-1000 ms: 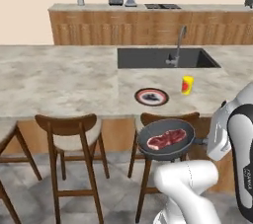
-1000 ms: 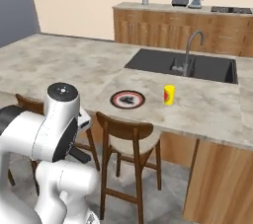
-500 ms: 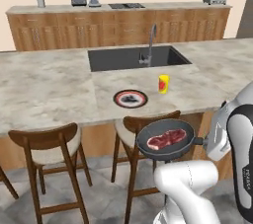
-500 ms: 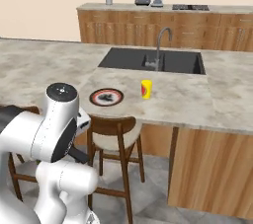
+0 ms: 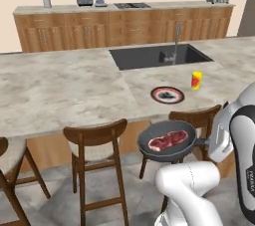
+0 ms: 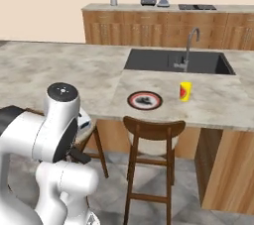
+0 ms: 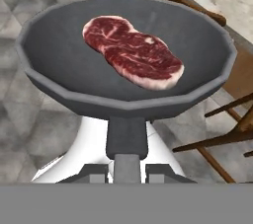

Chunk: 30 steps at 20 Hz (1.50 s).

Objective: Pick up the pan with the steak in it and place it on the dining table. Then place the steak on the plate.

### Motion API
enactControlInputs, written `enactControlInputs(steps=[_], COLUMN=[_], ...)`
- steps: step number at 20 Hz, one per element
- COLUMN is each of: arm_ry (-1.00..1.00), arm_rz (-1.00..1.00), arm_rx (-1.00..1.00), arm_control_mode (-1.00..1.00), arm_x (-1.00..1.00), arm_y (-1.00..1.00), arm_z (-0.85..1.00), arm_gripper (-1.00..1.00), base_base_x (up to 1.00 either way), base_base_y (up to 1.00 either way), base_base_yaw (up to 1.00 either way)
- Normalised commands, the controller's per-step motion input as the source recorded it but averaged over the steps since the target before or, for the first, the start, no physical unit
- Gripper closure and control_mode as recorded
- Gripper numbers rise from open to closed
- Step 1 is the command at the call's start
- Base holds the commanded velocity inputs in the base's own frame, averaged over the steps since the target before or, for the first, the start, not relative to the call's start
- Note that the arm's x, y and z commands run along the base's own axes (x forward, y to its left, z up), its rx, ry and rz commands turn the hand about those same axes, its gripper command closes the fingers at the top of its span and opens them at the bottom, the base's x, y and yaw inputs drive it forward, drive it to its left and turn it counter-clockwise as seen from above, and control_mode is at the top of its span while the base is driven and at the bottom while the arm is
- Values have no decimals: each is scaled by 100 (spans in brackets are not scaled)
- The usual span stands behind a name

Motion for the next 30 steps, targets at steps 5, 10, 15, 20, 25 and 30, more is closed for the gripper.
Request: enactControlInputs(steps=[5,10,15,20,25,30], arm_ry=[0,0,-2,-9,-5,0], arm_rz=[0,0,-1,-6,-4,0], arm_rx=[0,0,0,2,5,2], arm_control_mode=[100,100,-100,-100,-100,-100], arm_x=[0,0,9,51,50,64], arm_y=[0,0,1,0,-4,-5], arm_z=[0,0,8,36,18,1], arm_gripper=[100,100,100,100,100,100], base_base_x=[8,66,43,0,0,0], base_base_y=[28,10,4,0,0,0], base_base_yaw=[-4,-13,-8,0,0,0])
